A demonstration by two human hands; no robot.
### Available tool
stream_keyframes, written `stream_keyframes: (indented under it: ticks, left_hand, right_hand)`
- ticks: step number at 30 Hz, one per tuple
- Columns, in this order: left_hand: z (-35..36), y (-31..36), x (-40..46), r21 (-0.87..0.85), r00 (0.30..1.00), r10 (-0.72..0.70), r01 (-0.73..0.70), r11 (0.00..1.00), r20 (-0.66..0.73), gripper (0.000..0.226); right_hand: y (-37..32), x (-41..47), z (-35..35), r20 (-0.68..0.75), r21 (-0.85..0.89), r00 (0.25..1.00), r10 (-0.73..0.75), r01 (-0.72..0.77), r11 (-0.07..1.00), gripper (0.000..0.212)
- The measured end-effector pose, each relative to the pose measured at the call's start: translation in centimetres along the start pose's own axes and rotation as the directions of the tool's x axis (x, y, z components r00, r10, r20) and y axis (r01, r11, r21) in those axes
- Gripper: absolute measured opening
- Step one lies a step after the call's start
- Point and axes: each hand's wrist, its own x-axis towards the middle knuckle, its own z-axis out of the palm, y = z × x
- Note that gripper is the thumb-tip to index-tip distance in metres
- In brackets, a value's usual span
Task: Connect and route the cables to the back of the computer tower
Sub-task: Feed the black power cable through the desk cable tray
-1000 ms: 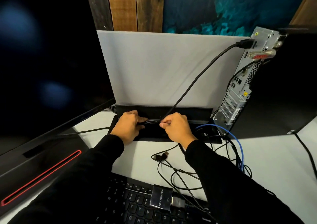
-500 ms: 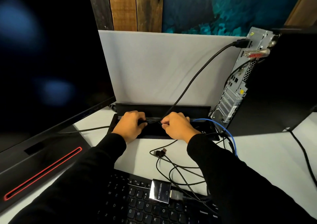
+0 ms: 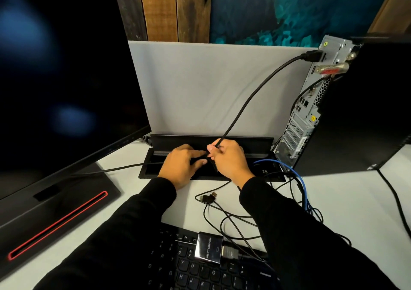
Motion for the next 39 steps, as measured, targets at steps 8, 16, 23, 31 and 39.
stream_keyframes:
  ticks: [8, 16, 23, 31, 39]
  left_hand:
    - [1.3, -0.6, 0.3, 0.028, 1.0, 0.004, -0.004, 1.0, 0.007, 0.033]
    - [-0.4, -2.3, 0.4, 0.003, 0.98, 0.043, -0.045, 0.999, 0.195, 0.045]
    - [-2.5, -3.9, -1.1, -0.103, 0.997, -0.043, 0.049, 0.993, 0.058, 0.034]
    - [-2.5, -4.4, -1.0, 0.037, 0.985, 0.014, -0.021, 0.999, 0.17, 0.043]
    - [-1.8, -4.4, -0.5, 0.031, 0.963, -0.051, 0.044, 0.999, 0.264, 0.043]
  right_hand:
    - [0.5, -0.6, 0.4, -0.057, -0.038, 0.997, -0.052, 0.049, 0.998, 0.016]
    - [0.4, -1.2, 0.9, -0.029, 0.238, 0.999, 0.044, -0.036, 0.971, 0.01]
    - [0.2, -1.0, 0.1, 0.089, -0.005, 0.996, 0.015, -0.014, 1.0, 0.008]
    - [0.1, -0.6, 1.0, 0.158, -0.161, 0.986, 0.057, -0.031, 0.986, 0.011]
    - [0.3, -0.5, 1.7, 0.219, -0.107, 0.962, 0.161, -0.14, 0.984, 0.015]
